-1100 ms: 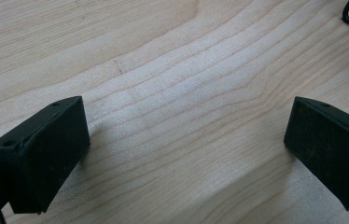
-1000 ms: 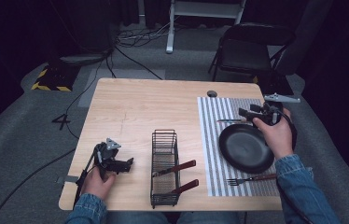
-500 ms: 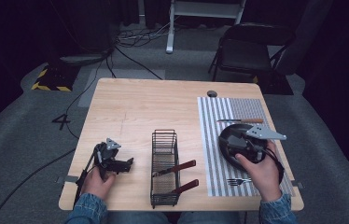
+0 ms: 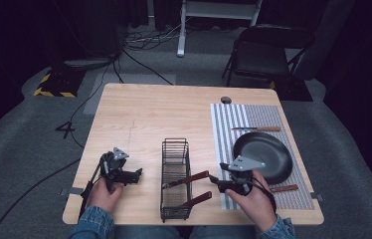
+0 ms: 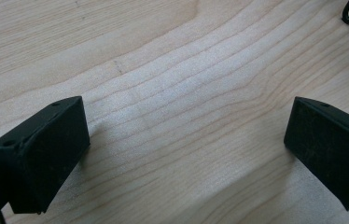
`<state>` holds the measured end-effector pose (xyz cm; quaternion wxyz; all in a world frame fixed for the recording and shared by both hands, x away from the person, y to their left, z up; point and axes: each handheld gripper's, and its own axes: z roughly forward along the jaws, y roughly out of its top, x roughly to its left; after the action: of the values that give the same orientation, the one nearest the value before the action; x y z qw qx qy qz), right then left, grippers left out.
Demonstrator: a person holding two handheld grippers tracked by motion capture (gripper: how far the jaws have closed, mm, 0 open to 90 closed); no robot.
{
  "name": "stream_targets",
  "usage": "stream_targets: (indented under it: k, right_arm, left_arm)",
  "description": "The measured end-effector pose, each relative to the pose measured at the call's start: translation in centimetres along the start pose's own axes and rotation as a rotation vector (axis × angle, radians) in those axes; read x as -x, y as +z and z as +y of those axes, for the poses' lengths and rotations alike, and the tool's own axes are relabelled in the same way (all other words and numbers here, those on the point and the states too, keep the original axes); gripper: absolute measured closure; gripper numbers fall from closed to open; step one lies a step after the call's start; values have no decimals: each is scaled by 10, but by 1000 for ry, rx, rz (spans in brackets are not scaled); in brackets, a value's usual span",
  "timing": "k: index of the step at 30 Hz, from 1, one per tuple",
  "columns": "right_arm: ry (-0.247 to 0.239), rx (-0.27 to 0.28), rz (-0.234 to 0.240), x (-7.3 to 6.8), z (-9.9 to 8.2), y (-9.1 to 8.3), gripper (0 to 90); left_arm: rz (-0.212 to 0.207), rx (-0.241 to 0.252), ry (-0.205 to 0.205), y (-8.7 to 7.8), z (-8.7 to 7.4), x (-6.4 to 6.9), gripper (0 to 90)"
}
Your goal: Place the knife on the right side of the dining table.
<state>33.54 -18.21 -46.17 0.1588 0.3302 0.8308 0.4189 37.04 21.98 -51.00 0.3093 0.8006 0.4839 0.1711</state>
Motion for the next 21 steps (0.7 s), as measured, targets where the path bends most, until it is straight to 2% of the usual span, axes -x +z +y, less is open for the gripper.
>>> stream_targets:
  k: [4, 7, 13, 16, 21]
  right_arm:
    - [-64, -46, 4, -17, -10, 15, 374]
    - [-85, -64, 25, -28, -16, 25, 374]
    - [-106, -79, 56, -42, -28, 37, 366]
    - [-84, -75, 69, -42, -30, 39, 353]
    - [-86, -77, 70, -43, -30, 40, 340]
  left_arm:
    - [0, 0, 0, 0, 0, 0, 3]
    - [0, 0, 0, 0, 0, 0, 3]
    - [0, 0, 0, 0, 0, 0, 3]
    - [1, 0, 1, 0, 0, 0, 2]
    - [1, 1, 1, 0, 0, 0, 2]
